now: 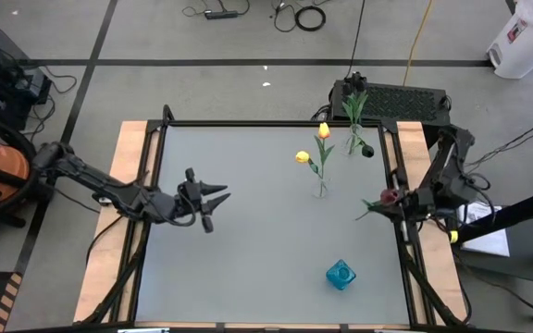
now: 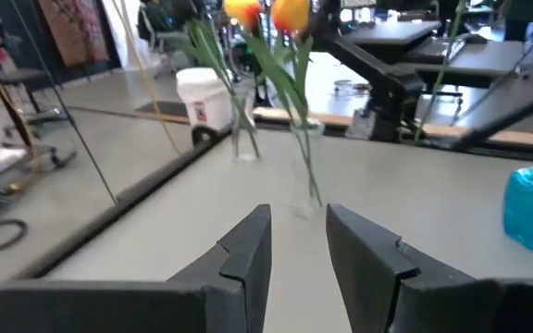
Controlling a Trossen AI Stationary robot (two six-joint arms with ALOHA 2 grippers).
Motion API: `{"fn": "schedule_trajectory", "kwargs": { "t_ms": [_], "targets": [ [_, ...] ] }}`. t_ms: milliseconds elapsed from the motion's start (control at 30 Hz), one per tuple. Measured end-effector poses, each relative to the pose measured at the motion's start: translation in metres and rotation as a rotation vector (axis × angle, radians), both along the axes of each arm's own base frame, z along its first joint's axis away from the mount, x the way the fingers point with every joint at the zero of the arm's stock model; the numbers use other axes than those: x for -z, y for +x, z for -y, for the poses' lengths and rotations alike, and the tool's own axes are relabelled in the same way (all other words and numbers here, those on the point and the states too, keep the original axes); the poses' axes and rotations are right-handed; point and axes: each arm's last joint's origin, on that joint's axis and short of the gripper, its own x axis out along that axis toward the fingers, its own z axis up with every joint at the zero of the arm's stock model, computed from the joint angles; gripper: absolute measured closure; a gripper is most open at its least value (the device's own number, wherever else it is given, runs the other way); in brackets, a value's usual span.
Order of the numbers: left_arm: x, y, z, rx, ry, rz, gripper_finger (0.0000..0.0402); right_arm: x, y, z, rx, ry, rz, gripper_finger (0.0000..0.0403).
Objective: Sort flowers into vase by color
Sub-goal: Put the red tulip into the blue vase
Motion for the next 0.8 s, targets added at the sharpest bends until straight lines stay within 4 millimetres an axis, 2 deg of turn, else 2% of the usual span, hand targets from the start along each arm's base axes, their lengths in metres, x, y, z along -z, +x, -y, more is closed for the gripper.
{"fn": "schedule_trajectory", "kwargs": {
  "t_ms": [133,267,433,800],
  "targets": [
    [0.015,-0.005,0.004,0.011,-0.060,-0.002,0.0288,0.004,0.002,-0.004,-0.029,0.065,0.023,0.0402],
    [0.024,-0.010,0.009,0.033,-0.112,0.018,0.0288,-0.002,0.004,-0.010,-0.121,0.117,0.072,0.0402],
    [0.023,-0.012,0.015,0.062,-0.141,0.042,0.0288,-0.009,0.007,-0.020,-0.211,0.154,0.143,0.0402],
    [0.021,-0.014,0.021,0.093,-0.151,0.059,0.0288,-0.006,0.020,-0.041,-0.229,0.228,0.142,0.0402]
  ]
}}
